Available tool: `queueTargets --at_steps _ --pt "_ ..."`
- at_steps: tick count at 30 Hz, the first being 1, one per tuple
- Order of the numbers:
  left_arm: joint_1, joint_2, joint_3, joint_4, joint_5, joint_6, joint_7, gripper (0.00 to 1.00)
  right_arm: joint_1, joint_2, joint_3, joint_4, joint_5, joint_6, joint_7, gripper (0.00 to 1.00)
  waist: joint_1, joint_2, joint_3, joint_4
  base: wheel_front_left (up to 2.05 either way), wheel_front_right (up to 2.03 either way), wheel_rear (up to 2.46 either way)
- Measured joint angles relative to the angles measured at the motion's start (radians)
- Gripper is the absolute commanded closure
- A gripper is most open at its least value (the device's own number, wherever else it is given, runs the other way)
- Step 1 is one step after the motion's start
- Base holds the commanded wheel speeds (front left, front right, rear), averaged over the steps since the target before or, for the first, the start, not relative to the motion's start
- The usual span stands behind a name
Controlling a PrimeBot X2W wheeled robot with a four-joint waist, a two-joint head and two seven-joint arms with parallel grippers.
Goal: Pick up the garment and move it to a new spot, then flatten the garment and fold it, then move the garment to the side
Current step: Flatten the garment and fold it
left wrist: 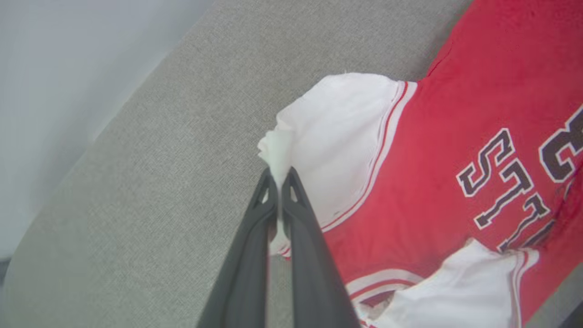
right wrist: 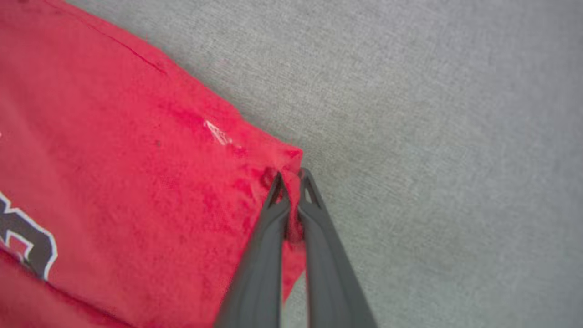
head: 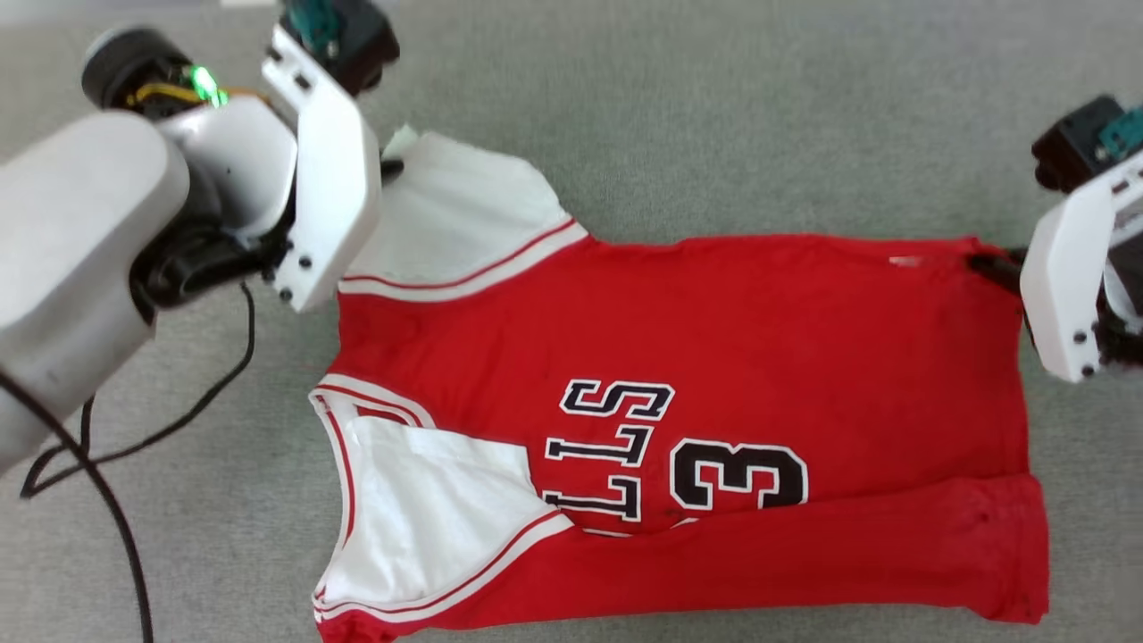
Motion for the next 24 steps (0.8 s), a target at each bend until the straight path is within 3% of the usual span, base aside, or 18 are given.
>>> queueTargets --at_steps 11,24 --pt "0.187 0.074 -0.012 -0.131 -0.026 0.031 -0.042 1.00 0.164 -0.088 0.036 -0.067 0.044 0.000 -0.114 1.00 0.0000 0.0000 -0.133 0.017 0.00 0.00 0.00" --pt "0.520 0.159 -0.026 -0.267 -0.039 0.100 -0.051 1.00 0.387 -0.095 0.038 -0.078 0.072 0.000 -0.215 1.00 0.0000 0.0000 -0.229 0.033 0.00 0.00 0.00"
